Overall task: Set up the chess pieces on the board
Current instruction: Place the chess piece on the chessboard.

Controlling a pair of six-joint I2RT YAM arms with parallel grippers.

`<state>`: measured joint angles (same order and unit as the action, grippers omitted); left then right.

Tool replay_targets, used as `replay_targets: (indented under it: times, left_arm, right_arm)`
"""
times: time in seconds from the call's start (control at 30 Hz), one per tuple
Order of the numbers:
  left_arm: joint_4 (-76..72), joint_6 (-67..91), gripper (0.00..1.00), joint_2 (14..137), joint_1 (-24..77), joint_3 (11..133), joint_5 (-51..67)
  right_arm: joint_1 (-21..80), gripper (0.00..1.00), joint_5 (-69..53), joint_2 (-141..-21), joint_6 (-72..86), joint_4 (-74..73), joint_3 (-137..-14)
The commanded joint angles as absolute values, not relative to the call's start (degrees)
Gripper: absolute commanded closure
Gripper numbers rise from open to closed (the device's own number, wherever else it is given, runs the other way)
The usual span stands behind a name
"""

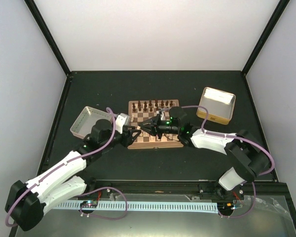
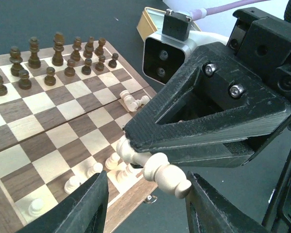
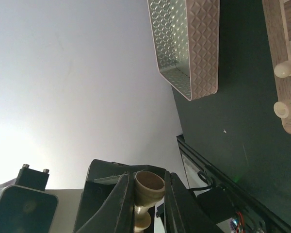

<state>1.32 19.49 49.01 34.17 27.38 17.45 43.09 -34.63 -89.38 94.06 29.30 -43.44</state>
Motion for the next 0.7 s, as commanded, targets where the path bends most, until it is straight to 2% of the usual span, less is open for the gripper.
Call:
replay_targets:
  times: [0.0, 0.2, 0.47, 0.57, 0.67]
  left_arm:
    - [2.1, 17.7, 0.55, 51.7, 34.6, 31.7, 20.4]
    - [1.3, 17.3, 0.61, 53.1, 35.0, 33.2, 20.4]
    - [2.8, 16.8, 0.86, 53.8, 35.6, 34.3, 18.7]
    - [5.1, 16.7, 0.91, 54.0, 35.8, 35.4, 17.4]
    - [9.4, 16.9, 0.92, 54.1, 35.9, 37.7, 15.8]
  right_arm:
    - [42.7, 0.91, -35.1, -87.9, 96.3, 31.3, -42.5]
    - [42.8, 0.9, -34.9, -86.8, 93.8, 27.5, -43.3]
    - [42.7, 0.9, -34.3, -86.1, 92.2, 25.5, -43.2]
    - [42.7, 0.84, -33.7, -85.9, 91.0, 25.1, -43.4]
    - [42.6, 0.71, -31.1, -84.4, 87.6, 22.5, -43.6]
